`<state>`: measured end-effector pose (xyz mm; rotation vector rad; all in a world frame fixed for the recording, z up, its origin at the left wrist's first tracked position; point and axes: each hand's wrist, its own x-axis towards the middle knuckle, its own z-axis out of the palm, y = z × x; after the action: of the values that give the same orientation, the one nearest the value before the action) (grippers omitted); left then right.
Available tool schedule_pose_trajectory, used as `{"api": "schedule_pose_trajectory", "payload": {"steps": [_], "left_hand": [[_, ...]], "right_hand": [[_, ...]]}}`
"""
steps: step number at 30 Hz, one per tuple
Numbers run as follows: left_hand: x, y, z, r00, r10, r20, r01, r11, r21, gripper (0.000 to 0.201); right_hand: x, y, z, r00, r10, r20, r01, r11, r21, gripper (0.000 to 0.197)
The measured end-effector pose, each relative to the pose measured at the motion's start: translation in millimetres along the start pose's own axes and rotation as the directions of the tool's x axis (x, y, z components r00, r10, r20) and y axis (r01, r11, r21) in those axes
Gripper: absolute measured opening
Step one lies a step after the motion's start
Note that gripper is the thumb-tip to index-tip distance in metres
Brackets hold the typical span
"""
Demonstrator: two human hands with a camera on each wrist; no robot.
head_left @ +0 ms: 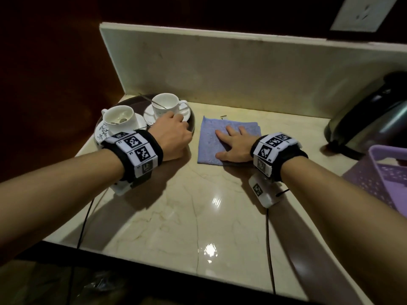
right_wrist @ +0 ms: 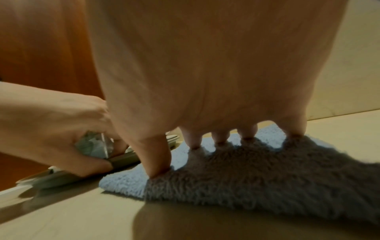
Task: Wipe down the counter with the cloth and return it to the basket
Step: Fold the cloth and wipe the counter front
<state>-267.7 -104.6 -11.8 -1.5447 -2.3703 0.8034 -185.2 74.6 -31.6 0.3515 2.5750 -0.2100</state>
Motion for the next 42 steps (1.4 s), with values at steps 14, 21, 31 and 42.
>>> {"api": "schedule_pose_trajectory", "payload": {"steps": [14,21,31,42], "left_hand": [[-13.4,82.9,-51.8,0.980,0.160,-0.120,-0.173,0.979,-0.107,0.027],[-19.7,113.2,-71.6,0.970,0.188,-0.153,-0.203,0.976,-0.084,0.023],[-20.5,129.3,-71.0,0.958,0.175,-0.229,-0.203,0.973,-0.106,0.025],[-46.0,116.7,-44.4,0.863,0.143,-0.484,-0.312,0.906,-0.287,0.024]], "right_hand": [[-89.8,11.2,45.2,0.989,0.149,-0.007,-0.148,0.987,0.068,0.082],[-142.0,12.2,62.8,0.982,0.187,-0.023,-0.184,0.978,0.095,0.078],[-170.7,16.3,94.5,0.970,0.239,0.031,-0.241,0.965,0.107,0.084],[-198.6,-15.6,116.6,0.989,0.147,0.032,-0.149,0.983,0.108,0.093]]}}
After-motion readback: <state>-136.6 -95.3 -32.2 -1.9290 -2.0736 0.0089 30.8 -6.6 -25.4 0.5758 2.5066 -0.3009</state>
